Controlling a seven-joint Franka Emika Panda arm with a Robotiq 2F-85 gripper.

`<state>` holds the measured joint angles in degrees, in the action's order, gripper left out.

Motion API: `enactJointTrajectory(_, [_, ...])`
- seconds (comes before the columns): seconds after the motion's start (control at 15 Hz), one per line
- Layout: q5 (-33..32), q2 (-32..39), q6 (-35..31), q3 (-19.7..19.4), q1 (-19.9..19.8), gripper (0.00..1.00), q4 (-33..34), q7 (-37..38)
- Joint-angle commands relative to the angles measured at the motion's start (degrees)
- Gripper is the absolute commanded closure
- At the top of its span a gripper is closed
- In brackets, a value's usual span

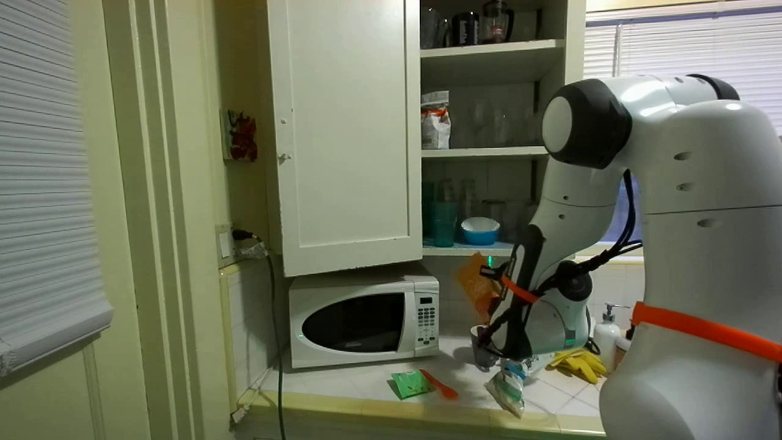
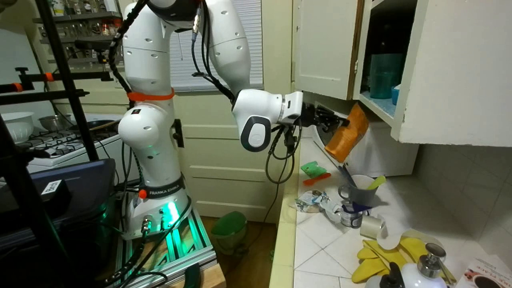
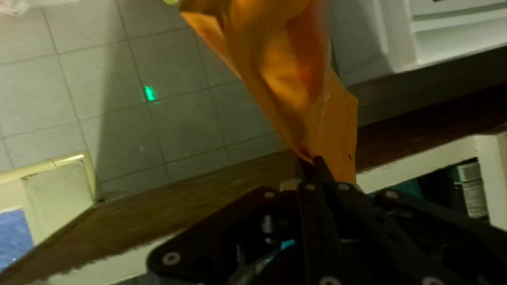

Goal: Put the orange sachet in the middle compartment of the top cabinet

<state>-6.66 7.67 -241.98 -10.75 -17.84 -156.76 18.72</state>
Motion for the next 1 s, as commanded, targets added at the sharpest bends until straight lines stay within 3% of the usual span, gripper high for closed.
enactJointTrajectory(0.0, [-0.3,-10.5,0.1,-0.1,2.5,1.00,-3.5,-5.4])
enactJointTrajectory(0.2, [-1.1,-13.2,0.2,-0.7,3.4,1.00,-0.4,-5.7])
enactJointTrajectory(0.33, [-1.3,-20.3,0.2,-1.1,3.7,1.00,-4.3,-6.3])
enactJointTrajectory(0.4, [-1.9,-18.4,0.2,-1.7,3.8,1.00,-0.4,-5.5])
enactJointTrajectory(0.67, [-1.1,-28.1,0.2,-2.6,3.9,1.00,-3.8,-7.8])
enactJointTrajectory(0.93, [-0.9,-29.2,0.3,-4.4,4.0,1.00,-0.4,-8.3])
